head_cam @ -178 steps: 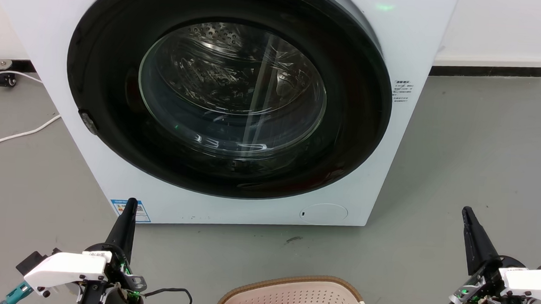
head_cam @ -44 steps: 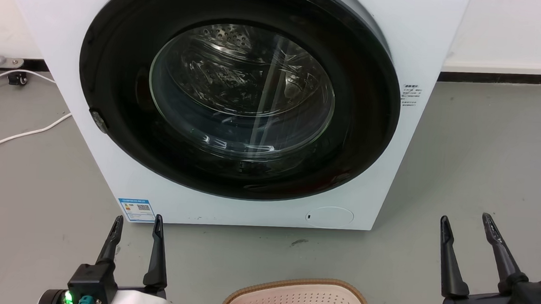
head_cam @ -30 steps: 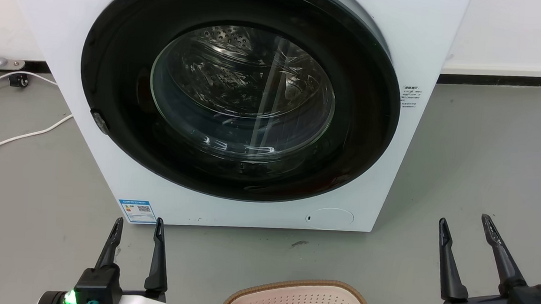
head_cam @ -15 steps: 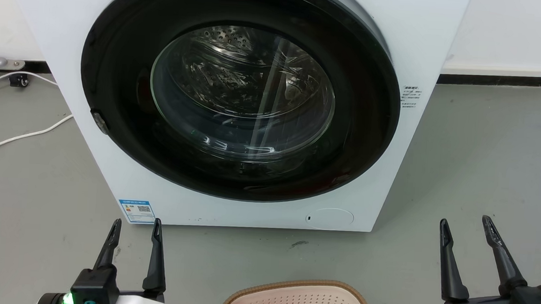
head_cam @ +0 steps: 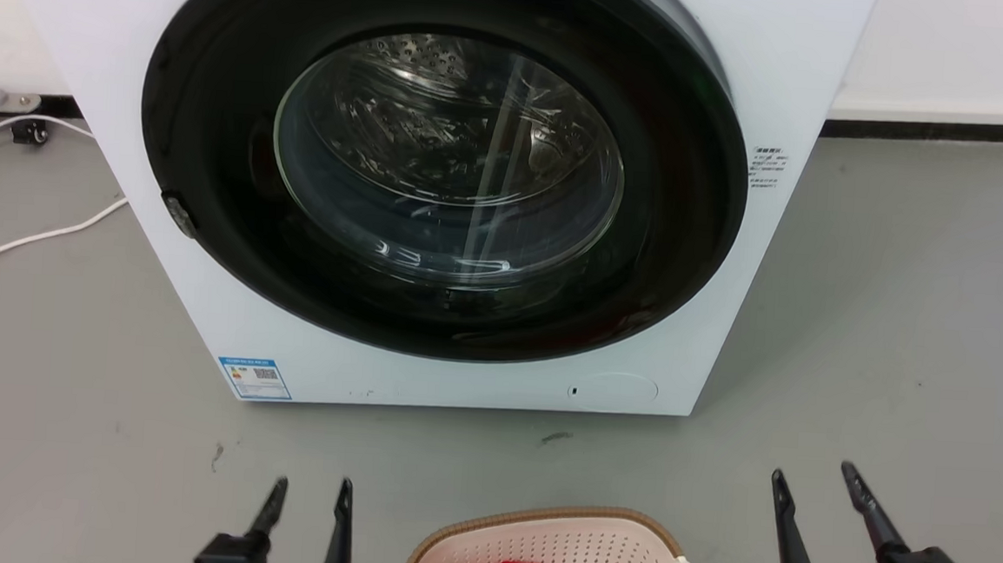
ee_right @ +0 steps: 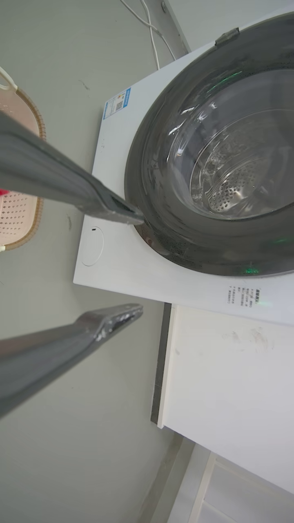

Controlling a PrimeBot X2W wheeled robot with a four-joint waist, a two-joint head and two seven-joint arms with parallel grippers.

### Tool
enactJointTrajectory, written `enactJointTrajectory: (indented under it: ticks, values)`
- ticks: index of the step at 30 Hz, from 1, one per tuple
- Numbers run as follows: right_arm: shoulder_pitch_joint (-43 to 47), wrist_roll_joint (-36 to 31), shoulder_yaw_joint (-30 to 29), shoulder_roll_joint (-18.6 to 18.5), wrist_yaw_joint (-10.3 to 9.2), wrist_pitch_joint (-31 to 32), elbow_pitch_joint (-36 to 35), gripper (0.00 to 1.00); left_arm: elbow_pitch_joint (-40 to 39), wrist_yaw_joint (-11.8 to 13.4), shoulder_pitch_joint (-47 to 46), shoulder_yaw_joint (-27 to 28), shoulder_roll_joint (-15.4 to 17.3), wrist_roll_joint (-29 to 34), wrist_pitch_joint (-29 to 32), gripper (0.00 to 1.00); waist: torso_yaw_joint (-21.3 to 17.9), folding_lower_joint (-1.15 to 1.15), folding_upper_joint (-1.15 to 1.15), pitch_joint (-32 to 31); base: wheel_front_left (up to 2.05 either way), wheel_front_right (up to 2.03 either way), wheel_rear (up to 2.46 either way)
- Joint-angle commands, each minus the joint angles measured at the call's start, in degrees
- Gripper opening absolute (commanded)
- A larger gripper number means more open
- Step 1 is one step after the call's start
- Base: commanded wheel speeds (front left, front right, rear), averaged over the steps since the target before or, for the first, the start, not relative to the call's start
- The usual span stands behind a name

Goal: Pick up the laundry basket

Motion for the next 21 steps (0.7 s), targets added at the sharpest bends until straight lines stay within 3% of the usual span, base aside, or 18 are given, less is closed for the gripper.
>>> enactJointTrajectory:
  ticks: [1,21]
  values:
    - [0.02,-0.35,-0.04,-0.14,-0.02,-0.11,1.25,1.00,1.83,-0.21,-0.71,-0.66,0.17,-0.51,-0.14,1.00,0.10,0.00,0.00,0.53,0.00,0.00,0.00]
    - [-14.51,-5.79,3.01,-0.76,-0.03,-0.10,24.48,1.00,30.13,-2.94,-16.36,-10.64,0.17,-9.69,-0.14,1.00,-0.64,0.00,0.00,16.69,0.00,0.00,0.00]
